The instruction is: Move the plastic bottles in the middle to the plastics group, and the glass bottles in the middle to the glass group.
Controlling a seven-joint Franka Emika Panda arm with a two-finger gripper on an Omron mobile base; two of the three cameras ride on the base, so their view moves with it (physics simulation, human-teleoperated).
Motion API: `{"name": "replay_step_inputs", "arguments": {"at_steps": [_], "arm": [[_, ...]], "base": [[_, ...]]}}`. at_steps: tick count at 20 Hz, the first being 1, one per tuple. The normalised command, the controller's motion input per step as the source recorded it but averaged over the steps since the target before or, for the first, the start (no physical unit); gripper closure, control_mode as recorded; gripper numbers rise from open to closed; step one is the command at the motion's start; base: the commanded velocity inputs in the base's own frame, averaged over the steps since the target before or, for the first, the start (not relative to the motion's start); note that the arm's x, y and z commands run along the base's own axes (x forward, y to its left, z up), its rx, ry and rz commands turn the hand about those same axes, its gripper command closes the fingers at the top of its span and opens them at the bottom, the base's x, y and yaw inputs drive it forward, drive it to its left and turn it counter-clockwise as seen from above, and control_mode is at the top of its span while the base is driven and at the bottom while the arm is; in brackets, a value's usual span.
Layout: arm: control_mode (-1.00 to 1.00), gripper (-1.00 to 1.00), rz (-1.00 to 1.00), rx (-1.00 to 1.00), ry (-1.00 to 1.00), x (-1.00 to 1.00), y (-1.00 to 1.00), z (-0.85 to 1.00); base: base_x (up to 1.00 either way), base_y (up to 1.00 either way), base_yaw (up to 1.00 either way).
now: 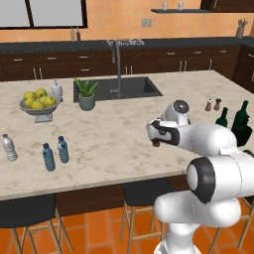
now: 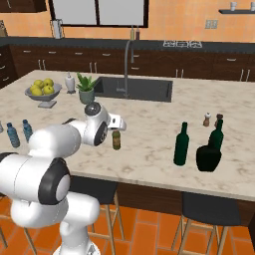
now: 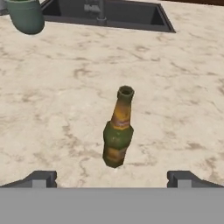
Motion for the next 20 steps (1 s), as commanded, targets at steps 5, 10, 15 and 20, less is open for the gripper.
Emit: {"name": "replay_step_inputs", "arguments": {"at_steps": [5, 10, 15, 20], "arm": [[-1.0, -1.0, 0.0, 0.0, 0.14, 0.32, -0.01, -0.01], [-1.0, -1.0, -0.01, 0.0, 0.2, 0.15, -0.01, 0.01], [-1.0, -1.0, 0.0, 0.0, 0.11, 0.01, -0.06, -0.16], [-1.0, -1.0, 0.0, 0.0, 0.0, 0.07, -0.01, -0.35]], "base": [[0.0, 0.0, 0.0], [0.0, 0.0, 0.0], [0.0, 0.0, 0.0], [0.0, 0.0, 0.0]]}}
